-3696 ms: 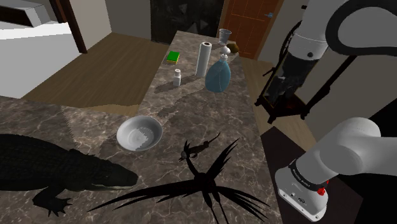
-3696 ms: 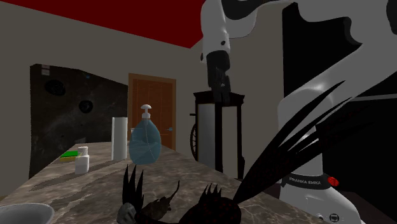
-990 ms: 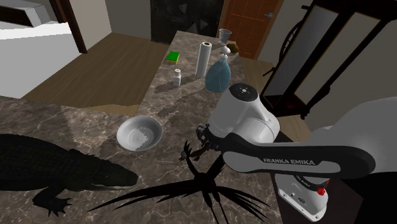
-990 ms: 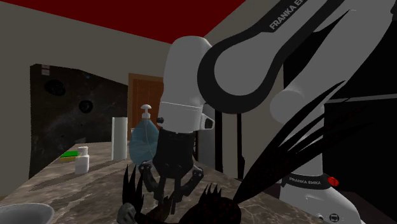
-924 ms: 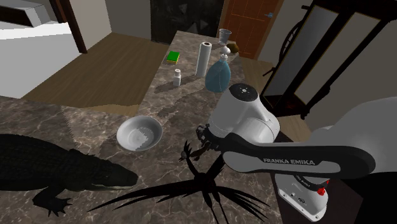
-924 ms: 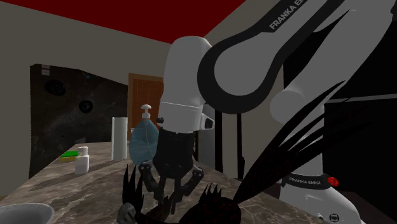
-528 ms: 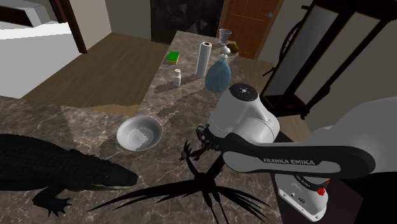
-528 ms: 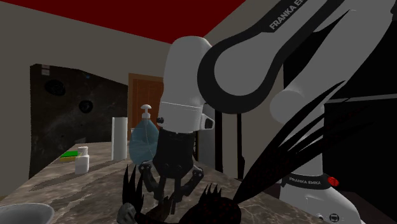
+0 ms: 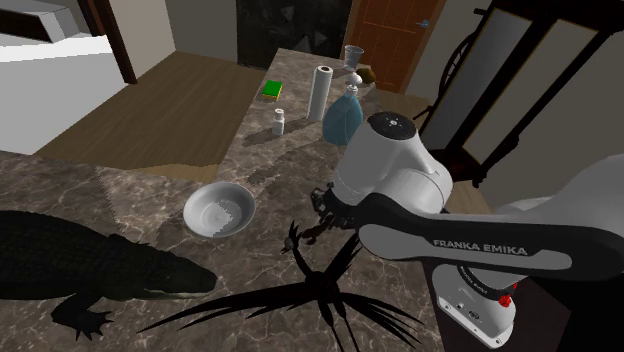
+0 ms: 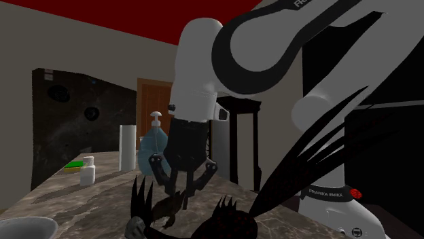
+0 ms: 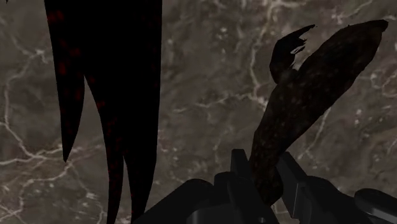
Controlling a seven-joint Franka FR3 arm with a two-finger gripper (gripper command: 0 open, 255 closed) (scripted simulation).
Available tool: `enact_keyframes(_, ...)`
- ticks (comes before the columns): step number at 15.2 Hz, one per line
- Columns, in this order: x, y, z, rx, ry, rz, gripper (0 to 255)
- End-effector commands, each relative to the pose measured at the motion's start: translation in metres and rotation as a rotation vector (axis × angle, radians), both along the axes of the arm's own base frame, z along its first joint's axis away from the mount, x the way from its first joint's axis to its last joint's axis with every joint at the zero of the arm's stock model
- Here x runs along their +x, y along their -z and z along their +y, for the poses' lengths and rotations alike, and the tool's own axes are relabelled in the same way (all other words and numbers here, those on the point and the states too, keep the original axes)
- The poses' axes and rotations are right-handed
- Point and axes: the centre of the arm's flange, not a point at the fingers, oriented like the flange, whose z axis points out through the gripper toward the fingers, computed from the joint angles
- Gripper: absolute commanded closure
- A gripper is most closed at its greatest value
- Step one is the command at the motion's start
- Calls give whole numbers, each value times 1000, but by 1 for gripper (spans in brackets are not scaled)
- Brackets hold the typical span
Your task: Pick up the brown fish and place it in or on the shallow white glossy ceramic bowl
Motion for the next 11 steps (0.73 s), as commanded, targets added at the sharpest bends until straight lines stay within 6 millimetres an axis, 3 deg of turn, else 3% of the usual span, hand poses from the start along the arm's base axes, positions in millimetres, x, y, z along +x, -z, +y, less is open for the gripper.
enact_keyframes(1,0,-11,0,0,0,0,255)
enact_keyframes(11,0,-64,0,0,0,0,255)
